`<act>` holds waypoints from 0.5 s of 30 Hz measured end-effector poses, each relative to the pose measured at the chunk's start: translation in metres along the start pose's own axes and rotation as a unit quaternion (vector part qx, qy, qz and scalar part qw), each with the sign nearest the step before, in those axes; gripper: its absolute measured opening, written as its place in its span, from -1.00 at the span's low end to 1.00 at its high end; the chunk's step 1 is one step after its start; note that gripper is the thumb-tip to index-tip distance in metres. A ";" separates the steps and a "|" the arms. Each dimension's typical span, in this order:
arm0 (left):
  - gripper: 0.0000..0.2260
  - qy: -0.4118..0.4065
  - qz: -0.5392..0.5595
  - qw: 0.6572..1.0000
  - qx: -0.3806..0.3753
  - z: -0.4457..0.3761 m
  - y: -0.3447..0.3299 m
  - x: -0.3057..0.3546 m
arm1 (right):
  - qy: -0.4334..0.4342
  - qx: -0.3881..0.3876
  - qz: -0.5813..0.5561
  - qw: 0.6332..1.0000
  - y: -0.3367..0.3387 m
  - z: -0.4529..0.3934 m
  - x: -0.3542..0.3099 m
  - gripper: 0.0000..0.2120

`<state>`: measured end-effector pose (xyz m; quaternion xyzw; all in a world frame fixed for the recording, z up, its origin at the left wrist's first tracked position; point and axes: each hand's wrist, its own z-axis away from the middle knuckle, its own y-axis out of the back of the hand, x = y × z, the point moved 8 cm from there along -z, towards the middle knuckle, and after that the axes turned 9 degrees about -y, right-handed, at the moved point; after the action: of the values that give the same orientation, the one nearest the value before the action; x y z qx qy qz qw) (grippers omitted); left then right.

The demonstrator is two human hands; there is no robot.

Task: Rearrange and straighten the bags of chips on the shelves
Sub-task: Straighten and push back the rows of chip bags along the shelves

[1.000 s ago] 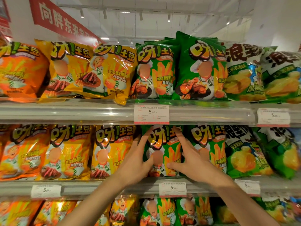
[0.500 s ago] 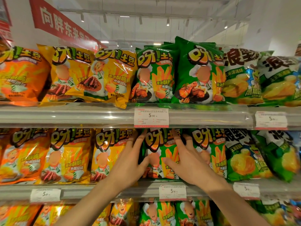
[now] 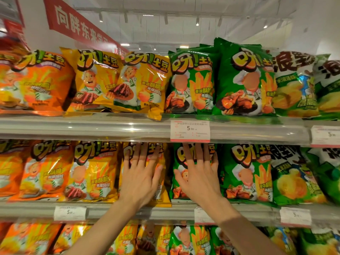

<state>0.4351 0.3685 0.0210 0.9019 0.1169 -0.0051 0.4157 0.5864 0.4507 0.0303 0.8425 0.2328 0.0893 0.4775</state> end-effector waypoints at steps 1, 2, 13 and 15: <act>-0.48 0.001 0.002 1.000 0.003 0.000 0.000 -0.001 | -0.001 0.006 -0.004 1.000 0.001 0.000 -0.001 -0.47; -0.48 0.003 0.005 1.000 0.005 0.000 0.000 -0.002 | -0.003 0.013 -0.009 1.000 0.003 0.001 -0.002 -0.50; -0.47 0.003 -0.004 1.000 0.009 -0.001 -0.001 -0.005 | -0.013 0.039 0.016 0.999 -0.001 0.001 -0.013 -0.46; -0.47 0.001 -0.003 1.000 0.011 -0.001 -0.001 -0.005 | -0.008 0.052 0.012 0.999 -0.002 0.001 -0.014 -0.41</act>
<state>0.4302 0.3686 0.0218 0.9062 0.1197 -0.0063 0.4054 0.5743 0.4444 0.0296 0.8697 0.2232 0.0765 0.4336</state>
